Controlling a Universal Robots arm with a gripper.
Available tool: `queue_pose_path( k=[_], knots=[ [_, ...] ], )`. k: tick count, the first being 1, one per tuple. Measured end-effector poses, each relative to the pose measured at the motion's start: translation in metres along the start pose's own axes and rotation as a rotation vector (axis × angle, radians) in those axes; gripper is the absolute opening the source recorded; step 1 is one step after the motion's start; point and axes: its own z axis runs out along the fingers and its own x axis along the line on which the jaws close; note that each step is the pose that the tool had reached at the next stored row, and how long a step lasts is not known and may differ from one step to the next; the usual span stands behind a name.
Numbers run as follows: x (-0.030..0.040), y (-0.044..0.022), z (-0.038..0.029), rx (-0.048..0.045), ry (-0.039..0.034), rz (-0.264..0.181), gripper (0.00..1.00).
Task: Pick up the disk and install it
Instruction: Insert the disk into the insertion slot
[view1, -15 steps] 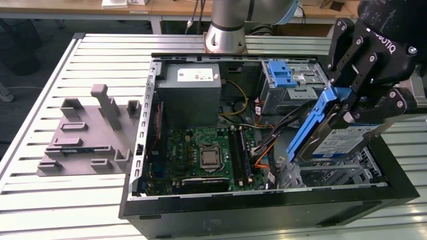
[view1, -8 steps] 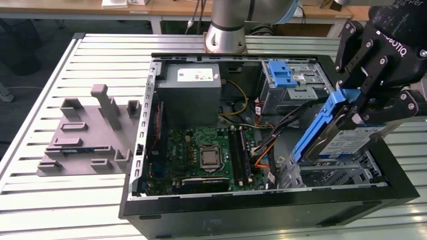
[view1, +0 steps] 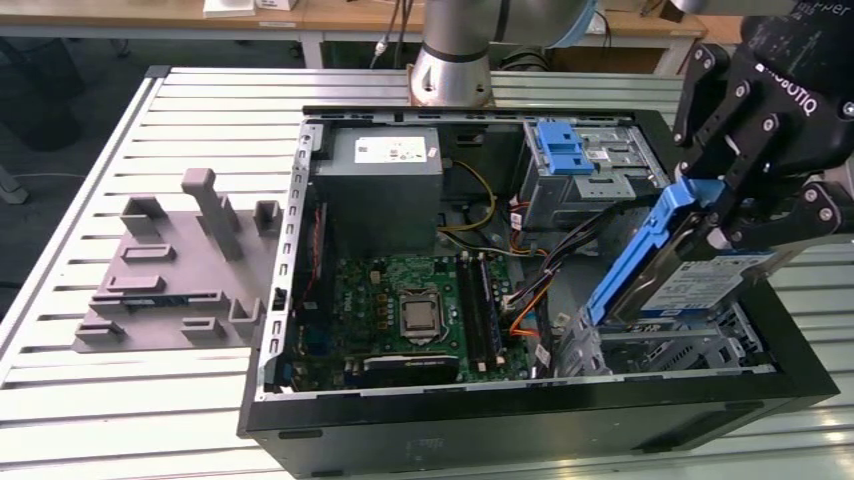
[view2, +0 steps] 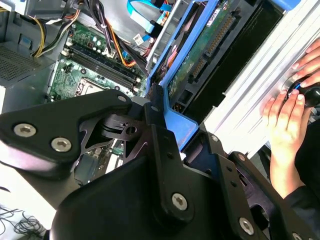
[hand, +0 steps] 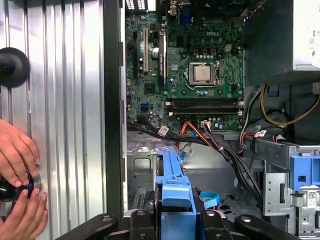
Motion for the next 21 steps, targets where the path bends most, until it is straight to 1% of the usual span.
queue_pose_path(
  k=[8,14,21],
  knots=[
    [-0.0005,-0.0038,0.0017,0.0,0.0,0.0,0.36],
    [-0.0026,-0.0039,0.0043,0.0,0.0,0.0,0.36],
    [-0.0026,-0.0042,0.0073,-0.0001,-0.0001,-0.006,0.36]
  ],
)
